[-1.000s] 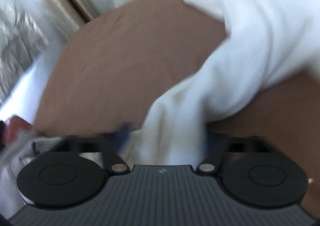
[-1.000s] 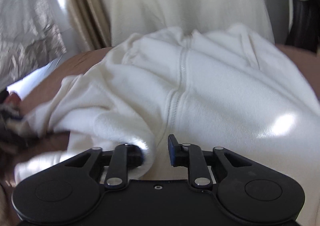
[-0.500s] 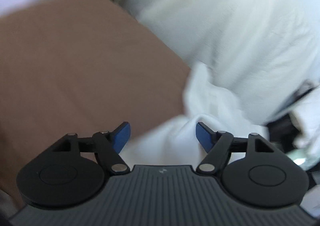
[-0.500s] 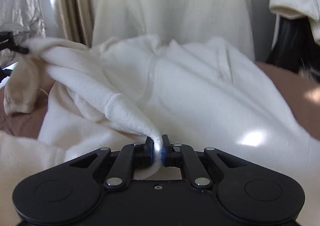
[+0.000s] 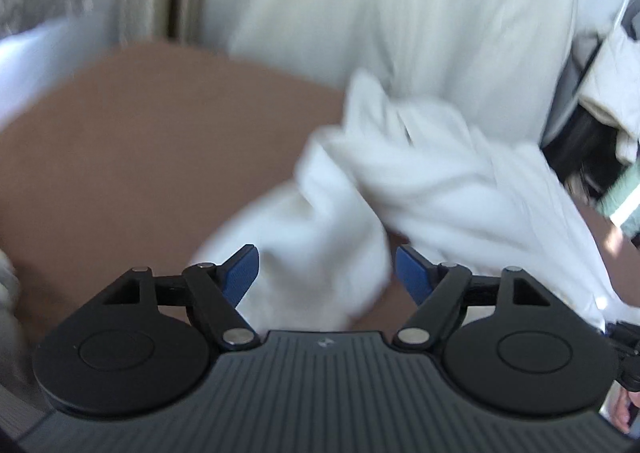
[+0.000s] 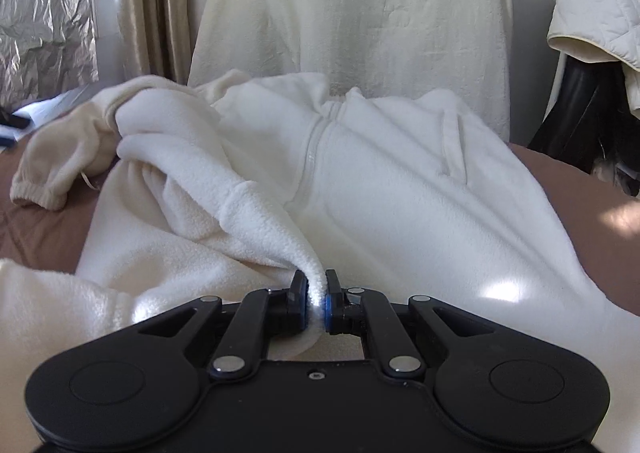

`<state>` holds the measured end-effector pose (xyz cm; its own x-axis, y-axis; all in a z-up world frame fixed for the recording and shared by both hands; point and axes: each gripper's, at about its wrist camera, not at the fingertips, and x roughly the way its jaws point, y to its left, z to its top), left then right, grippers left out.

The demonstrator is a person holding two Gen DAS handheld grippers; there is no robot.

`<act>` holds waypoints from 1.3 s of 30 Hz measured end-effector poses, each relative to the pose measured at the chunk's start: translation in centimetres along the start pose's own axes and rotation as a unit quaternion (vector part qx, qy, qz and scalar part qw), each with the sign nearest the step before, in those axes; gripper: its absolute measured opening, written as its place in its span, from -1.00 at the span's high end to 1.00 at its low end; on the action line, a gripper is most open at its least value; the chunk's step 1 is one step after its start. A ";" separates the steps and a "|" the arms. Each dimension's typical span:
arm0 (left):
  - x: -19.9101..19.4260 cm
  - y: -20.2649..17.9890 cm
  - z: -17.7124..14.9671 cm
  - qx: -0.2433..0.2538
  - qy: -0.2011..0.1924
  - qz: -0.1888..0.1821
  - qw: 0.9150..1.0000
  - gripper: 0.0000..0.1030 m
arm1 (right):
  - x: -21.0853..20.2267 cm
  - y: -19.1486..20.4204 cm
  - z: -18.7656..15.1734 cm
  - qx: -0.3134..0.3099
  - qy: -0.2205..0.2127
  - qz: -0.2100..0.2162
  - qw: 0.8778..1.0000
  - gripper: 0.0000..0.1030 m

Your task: Fold clothes

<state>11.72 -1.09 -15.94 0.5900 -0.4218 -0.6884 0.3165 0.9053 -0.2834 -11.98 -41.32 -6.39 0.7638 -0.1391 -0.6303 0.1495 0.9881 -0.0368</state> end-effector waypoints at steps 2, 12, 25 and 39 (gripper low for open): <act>1.5 -1.7 -0.8 0.032 0.021 0.025 0.999 -0.59 | -0.2 0.1 0.1 0.003 0.000 -0.001 1.000 0.85; 5.6 -4.5 -3.3 0.156 0.045 0.148 0.976 -0.57 | -2.6 1.0 1.2 0.013 0.009 0.010 1.000 0.85; -2.6 1.9 -0.2 0.017 -0.079 0.145 0.986 0.74 | -5.6 3.7 3.8 0.001 -0.025 0.030 0.999 0.84; -8.9 8.6 -0.1 -0.067 -0.176 0.259 0.947 0.80 | -8.1 9.4 3.9 -0.054 -0.061 0.067 0.994 0.84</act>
<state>9.08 10.40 -12.35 0.8591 0.1109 -0.4996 -0.1656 0.9839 -0.0665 -14.31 -31.16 1.36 0.8436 -0.0057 -0.5369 -0.0221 0.9987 -0.0453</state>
